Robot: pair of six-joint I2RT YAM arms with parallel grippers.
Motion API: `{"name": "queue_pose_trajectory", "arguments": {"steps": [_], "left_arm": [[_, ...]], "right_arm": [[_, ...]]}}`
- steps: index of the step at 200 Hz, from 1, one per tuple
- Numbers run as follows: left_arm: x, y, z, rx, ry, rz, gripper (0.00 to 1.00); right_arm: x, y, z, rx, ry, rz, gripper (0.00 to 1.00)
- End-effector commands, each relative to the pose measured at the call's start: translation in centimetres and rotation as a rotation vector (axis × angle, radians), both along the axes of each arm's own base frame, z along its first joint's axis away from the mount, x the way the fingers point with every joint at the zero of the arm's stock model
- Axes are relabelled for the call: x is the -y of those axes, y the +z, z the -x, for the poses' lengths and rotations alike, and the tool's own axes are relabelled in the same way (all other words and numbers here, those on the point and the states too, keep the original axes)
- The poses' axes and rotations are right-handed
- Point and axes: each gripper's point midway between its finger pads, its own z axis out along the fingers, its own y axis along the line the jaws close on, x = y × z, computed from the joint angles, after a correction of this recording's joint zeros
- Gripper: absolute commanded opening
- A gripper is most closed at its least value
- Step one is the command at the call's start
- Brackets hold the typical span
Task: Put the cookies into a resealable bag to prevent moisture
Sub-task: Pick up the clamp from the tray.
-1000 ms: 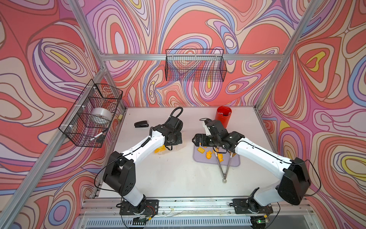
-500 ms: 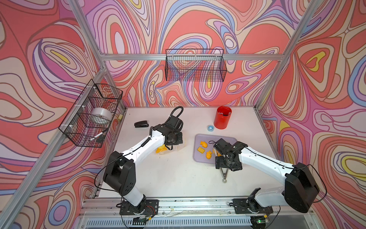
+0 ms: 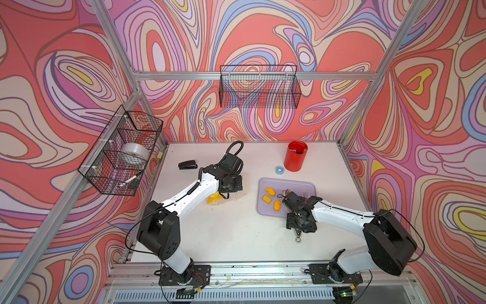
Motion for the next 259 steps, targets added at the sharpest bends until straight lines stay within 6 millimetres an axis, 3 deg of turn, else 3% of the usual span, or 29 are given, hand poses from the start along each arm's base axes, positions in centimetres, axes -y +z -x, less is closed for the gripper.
{"name": "queue_pose_trajectory", "arguments": {"steps": [1,32,50,109,130,204,259], "left_arm": [[-0.4,0.8,-0.1,0.003,0.006,-0.007,0.0],[-0.3,0.8,-0.2,0.0,0.005,-0.006,0.0],[-0.3,0.9,-0.2,0.001,0.005,-0.005,0.0],[0.2,0.9,-0.5,0.001,0.005,0.02,0.0],[0.3,0.9,-0.5,0.002,0.003,0.021,0.0],[0.3,1.0,-0.5,0.009,-0.009,0.021,0.0],[0.6,1.0,-0.5,0.01,-0.024,0.025,0.0]], "right_arm": [[0.2,-1.5,-0.3,0.029,-0.025,-0.009,0.74],[0.7,-1.5,-0.3,0.046,-0.008,0.01,0.63],[1.0,-0.2,-0.5,0.072,0.007,0.023,0.55],[1.5,8.0,-2.6,0.193,0.1,0.073,0.47],[1.3,9.9,-3.0,0.196,0.152,0.083,0.47],[0.6,13.0,-3.0,0.117,0.271,0.066,0.47],[1.7,14.3,0.1,-0.072,0.267,0.075,0.47]]}}
